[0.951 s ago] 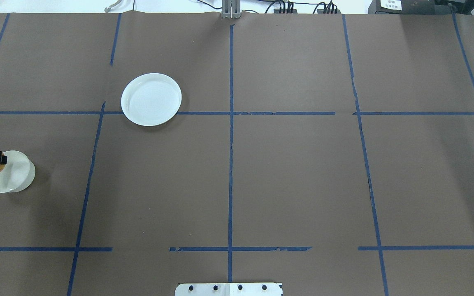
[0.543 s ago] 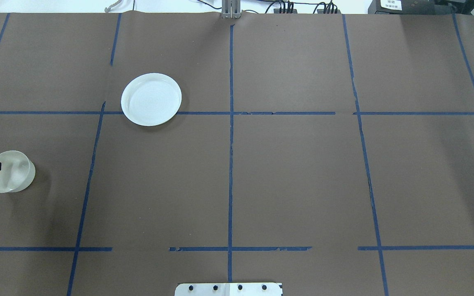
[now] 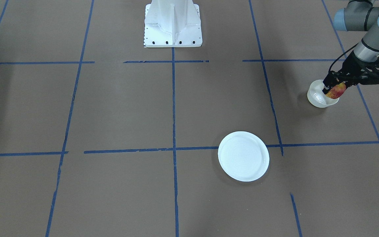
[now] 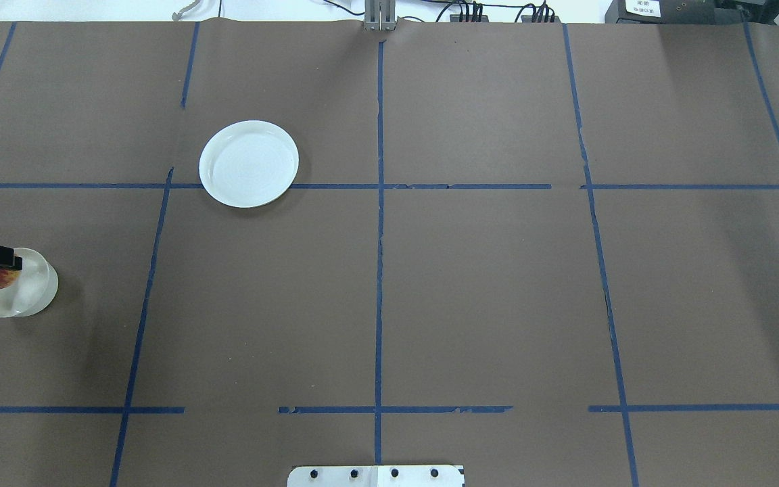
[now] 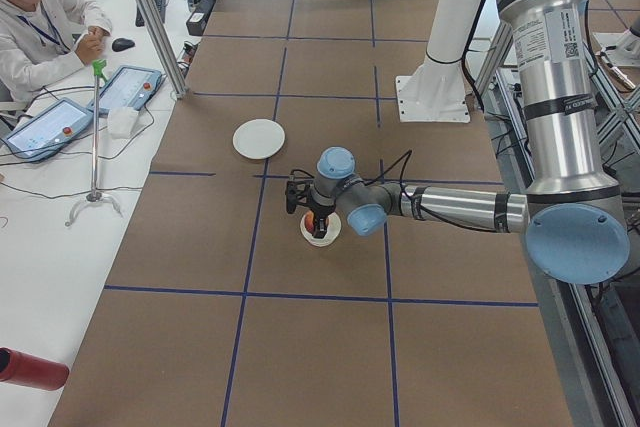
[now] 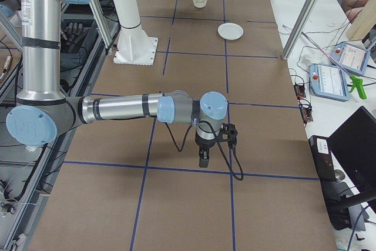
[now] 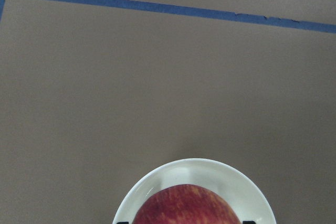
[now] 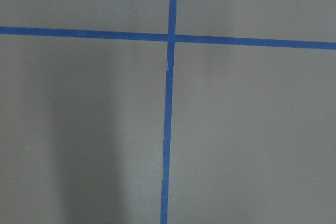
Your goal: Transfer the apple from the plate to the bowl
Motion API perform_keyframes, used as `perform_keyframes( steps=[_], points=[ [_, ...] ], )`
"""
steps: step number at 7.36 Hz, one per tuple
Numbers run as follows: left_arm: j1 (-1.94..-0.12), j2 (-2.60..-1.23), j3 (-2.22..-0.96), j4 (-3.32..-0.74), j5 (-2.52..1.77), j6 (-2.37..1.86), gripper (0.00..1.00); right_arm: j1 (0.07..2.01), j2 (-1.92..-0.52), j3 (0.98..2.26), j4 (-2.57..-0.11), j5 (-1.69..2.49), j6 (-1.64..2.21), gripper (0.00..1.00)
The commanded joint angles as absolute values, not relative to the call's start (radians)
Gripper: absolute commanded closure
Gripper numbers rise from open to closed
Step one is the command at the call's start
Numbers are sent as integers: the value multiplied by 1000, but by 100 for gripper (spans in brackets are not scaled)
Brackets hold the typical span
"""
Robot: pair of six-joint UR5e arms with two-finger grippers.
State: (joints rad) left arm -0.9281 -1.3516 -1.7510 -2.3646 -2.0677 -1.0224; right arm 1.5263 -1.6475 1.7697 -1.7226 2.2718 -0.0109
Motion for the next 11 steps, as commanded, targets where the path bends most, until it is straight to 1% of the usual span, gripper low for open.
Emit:
perform_keyframes(
  steps=[1,2,3,6,7,8,9,10,11],
  points=[
    [-923,-1358,-1738,-2365,-2068,-1026,33,1526,-1647,1769,-1723,2272,-12,0],
    [-923,-1358,-1736,-2365,-2068,-1023,9,1526,-1647,1769,-1723,2272,-12,0],
    [-923,-1359,-1736,-2365,-2068,-1023,1,1526,-1647,1770,-1723,2272,-11,0],
    [-934,-1356,-1762,-2359,-2086,-1023,1,1526,-1647,1769,-1723,2272,-12,0],
    [-951,-1336,-1804,-2355,-2164,-1011,1,1526,-1647,1769,-1723,2272,-11,0],
    [-1089,-1324,-1812,-2353,-2257,-926,1,1526,-1647,1770,-1723,2272,-11,0],
    [-1255,-1281,-1803,-2353,-2329,-731,1,1526,-1647,1770,-1721,2272,-12,0],
    [-1370,-1267,-1777,-2321,-2382,-545,1,1526,-1647,1769,-1723,2272,-11,0],
    [-1499,-1273,-1767,-2155,-2379,-302,1,1526,-1647,1770,-1721,2272,-12,0]
  ],
)
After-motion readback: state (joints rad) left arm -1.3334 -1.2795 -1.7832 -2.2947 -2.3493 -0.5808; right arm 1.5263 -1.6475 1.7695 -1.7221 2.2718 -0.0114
